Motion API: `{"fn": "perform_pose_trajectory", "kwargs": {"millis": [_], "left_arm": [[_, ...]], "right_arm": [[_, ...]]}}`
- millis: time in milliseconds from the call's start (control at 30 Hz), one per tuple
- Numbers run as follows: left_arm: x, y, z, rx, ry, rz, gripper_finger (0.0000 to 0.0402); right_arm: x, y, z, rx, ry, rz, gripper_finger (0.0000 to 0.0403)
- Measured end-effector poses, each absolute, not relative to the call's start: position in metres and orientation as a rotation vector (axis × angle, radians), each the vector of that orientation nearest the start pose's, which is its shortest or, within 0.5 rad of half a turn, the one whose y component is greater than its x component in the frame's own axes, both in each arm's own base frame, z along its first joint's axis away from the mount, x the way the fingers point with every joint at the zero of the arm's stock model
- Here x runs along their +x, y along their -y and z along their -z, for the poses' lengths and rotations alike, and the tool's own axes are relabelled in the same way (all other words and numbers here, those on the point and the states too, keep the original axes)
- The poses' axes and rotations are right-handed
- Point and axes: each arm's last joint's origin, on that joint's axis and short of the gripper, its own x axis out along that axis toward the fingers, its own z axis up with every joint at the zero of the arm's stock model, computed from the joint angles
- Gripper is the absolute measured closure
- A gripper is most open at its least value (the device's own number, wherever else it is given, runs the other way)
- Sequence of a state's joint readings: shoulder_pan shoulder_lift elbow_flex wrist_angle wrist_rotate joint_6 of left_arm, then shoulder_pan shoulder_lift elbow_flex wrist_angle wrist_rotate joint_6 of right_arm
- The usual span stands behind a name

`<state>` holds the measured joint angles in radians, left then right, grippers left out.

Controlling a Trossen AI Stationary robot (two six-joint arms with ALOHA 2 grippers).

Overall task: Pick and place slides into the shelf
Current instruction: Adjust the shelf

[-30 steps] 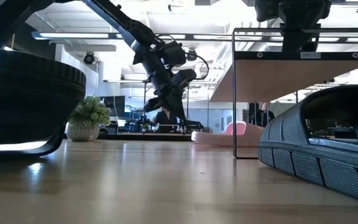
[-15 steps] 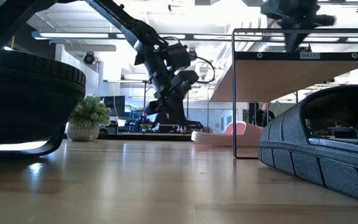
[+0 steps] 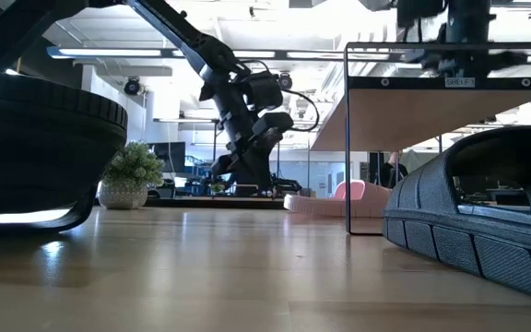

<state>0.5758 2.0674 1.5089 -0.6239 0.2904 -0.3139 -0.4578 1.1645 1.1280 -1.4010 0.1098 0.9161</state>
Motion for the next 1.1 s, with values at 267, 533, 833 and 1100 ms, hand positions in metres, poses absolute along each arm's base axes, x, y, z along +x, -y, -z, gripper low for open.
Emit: {"fn": "perform_pose_trajectory", "kwargs": {"millis": [267,533,833,1100], "left_arm": [[0.358,-0.223,-0.168,-0.761,-1.046,-0.431,0.0402],[0.357,-0.224,-0.168,-0.738,-1.058,-0.459,0.0402],[0.359,-0.227,-0.168,-0.71,-1.026,-0.516,0.0402],[0.36,-0.228,-0.168,-0.707,-1.008,-0.522,0.0402]], "right_arm": [[0.158,0.086,-0.257,1.074,-1.15,1.047,0.0403],[0.164,0.089,-0.242,1.121,-1.083,1.0,0.0403],[0.166,0.091,-0.243,1.106,-1.051,0.993,0.0403],[0.167,0.091,-0.244,1.097,-1.047,0.982,0.0403]]}}
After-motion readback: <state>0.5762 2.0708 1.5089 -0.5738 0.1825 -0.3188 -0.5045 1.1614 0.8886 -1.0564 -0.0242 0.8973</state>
